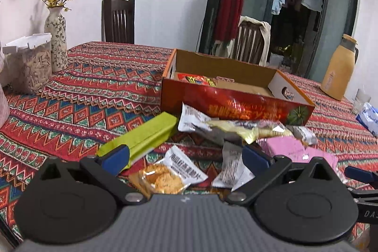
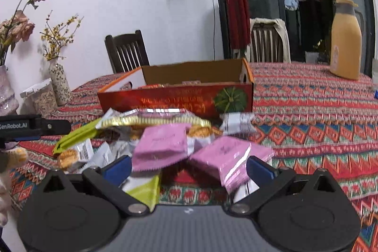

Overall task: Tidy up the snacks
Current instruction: 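Move both grippers back over the snack pile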

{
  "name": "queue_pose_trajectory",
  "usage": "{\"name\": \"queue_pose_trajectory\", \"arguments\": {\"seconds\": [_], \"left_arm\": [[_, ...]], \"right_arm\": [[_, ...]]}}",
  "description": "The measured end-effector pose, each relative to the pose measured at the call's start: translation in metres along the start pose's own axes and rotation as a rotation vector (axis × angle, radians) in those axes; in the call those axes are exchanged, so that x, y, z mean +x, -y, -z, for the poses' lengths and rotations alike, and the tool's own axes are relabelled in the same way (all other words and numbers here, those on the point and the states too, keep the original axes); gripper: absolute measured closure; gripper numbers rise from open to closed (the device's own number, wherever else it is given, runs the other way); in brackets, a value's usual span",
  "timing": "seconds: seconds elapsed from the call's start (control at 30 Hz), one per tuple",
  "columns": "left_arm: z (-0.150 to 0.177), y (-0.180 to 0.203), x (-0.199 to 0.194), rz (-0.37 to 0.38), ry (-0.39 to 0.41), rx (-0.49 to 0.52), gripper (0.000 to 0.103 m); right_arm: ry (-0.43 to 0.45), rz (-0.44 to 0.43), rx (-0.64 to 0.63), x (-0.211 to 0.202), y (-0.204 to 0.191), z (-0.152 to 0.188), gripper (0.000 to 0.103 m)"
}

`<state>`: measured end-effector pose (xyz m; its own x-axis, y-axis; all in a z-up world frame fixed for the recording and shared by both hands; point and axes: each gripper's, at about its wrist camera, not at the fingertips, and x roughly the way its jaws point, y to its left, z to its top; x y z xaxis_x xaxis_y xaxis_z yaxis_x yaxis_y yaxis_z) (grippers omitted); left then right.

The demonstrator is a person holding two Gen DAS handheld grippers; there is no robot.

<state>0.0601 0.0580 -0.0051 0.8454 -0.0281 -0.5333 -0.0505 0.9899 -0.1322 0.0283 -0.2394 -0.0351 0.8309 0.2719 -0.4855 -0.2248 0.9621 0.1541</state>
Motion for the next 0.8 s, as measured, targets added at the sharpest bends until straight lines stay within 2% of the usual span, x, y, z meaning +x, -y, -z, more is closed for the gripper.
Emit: {"name": "queue_pose_trajectory", "arguments": {"seconds": [0.27, 0.43, 0.8], "left_arm": [[0.003, 0.001, 0.001, 0.015, -0.01, 0.012, 0.0], [0.003, 0.001, 0.002, 0.019, -0.012, 0.013, 0.0], [0.001, -0.006, 0.002, 0.006, -0.015, -0.004, 0.0]], "right_arm": [[-0.035, 0.041, 0.035, 0.003, 0.009, 0.006, 0.0], [-0.017, 0.079, 0.014, 0.004, 0.013, 0.0, 0.0], [-0.129, 0.166, -0.258, 0.047, 0.024, -0.018, 0.0]]}}
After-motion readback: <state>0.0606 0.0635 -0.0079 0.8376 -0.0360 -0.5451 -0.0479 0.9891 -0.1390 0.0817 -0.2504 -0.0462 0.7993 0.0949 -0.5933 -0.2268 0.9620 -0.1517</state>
